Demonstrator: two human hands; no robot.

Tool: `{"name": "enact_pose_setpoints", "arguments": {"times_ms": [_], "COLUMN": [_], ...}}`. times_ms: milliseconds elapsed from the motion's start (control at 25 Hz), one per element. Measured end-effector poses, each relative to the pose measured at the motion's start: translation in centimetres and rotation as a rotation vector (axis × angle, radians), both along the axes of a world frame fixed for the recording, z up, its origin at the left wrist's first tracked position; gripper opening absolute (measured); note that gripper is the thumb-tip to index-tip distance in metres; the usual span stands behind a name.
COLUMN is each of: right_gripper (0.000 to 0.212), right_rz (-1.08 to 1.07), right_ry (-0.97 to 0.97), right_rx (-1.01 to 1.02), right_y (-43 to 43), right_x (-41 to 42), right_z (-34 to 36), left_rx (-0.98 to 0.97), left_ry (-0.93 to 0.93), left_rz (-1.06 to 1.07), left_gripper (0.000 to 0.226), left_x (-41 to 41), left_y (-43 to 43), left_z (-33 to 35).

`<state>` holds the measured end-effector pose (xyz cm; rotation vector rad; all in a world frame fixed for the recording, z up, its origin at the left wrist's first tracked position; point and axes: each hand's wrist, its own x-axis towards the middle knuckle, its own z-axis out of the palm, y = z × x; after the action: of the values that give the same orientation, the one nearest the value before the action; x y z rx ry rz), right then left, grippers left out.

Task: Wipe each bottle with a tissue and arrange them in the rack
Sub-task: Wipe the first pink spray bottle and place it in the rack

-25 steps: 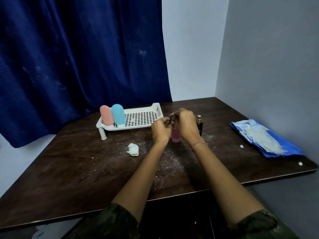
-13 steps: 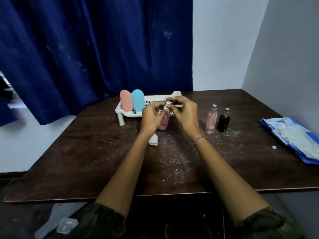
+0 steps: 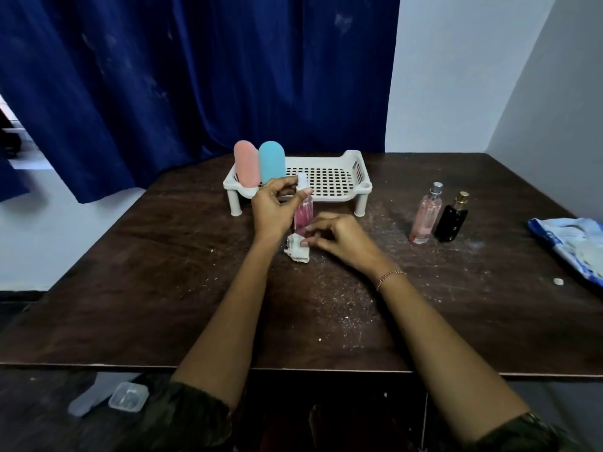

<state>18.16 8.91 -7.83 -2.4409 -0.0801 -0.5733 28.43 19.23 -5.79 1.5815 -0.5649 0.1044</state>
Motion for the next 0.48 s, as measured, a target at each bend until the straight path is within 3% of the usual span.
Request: {"name": "enact_pose_setpoints", "arguments": {"times_ms": [320, 480], "right_gripper": [0.031, 0.027], "right_rz": [0.078, -0.009], "right_ry": [0.132, -0.026], "right_rx": [-0.109, -0.118], "right_y": [0.77, 0.52], "right_x": [0.27, 0.21], "right_z": [0.15, 0.76], "left_rx": [-0.041, -0.032], "left_ry": [-0.033, -0.087], "left_rz": [-0.030, -0.046], "left_gripper": [0.028, 0.019], "left_x": [0.25, 0.57], "left_y": [0.17, 0.20], "left_z": [-0.14, -0.18]}}
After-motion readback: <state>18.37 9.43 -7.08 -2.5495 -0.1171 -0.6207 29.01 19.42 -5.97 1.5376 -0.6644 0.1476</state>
